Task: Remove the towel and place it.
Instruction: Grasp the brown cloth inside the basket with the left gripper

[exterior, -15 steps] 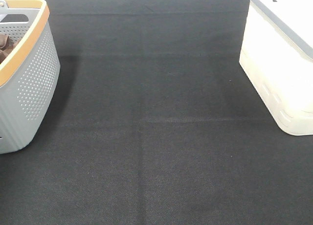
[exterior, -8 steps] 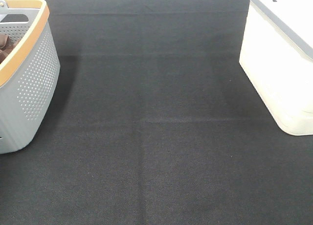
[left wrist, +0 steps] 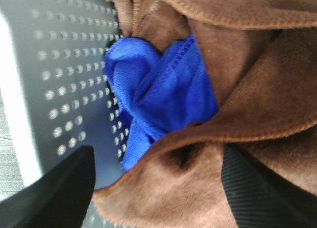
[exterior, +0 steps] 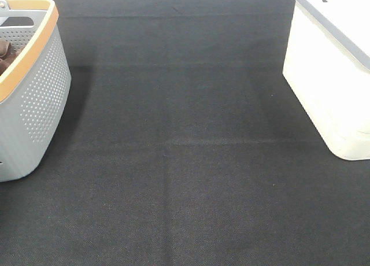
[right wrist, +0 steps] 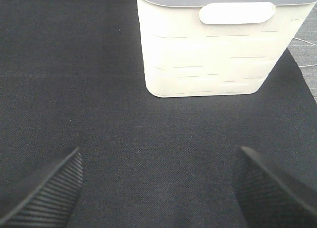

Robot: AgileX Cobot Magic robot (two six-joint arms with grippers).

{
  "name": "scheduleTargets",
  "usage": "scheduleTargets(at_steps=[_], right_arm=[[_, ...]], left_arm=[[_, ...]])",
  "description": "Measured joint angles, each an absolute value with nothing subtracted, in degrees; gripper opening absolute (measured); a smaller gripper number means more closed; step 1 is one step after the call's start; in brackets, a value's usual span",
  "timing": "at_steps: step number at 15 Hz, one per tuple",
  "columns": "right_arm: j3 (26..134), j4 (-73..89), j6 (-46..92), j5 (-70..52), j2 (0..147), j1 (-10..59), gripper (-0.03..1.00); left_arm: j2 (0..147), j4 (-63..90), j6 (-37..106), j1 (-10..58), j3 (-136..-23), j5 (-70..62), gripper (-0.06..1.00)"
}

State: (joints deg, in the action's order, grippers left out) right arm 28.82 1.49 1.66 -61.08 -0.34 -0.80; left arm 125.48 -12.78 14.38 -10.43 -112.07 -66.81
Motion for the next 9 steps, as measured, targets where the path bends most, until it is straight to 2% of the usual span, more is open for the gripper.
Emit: scheduleTargets(at_steps=[3, 7, 9], right_arm=[[28.82, 1.49, 1.66, -61.08, -0.34, -0.8, 0.78], [28.82, 1.49, 1.66, -61.08, -0.34, -0.8, 0.78], [28.82, 1.49, 1.66, -61.08, -0.34, -0.8, 0.78]], left_arm=[[127.02, -12.55, 14.5, -10.43, -112.13, -66.63, 0.68], [127.31, -12.26, 14.5, -10.43, -112.24, -64.69, 0.43], [127.31, -12.26, 14.5, -10.43, -112.24, -64.23, 0.23]])
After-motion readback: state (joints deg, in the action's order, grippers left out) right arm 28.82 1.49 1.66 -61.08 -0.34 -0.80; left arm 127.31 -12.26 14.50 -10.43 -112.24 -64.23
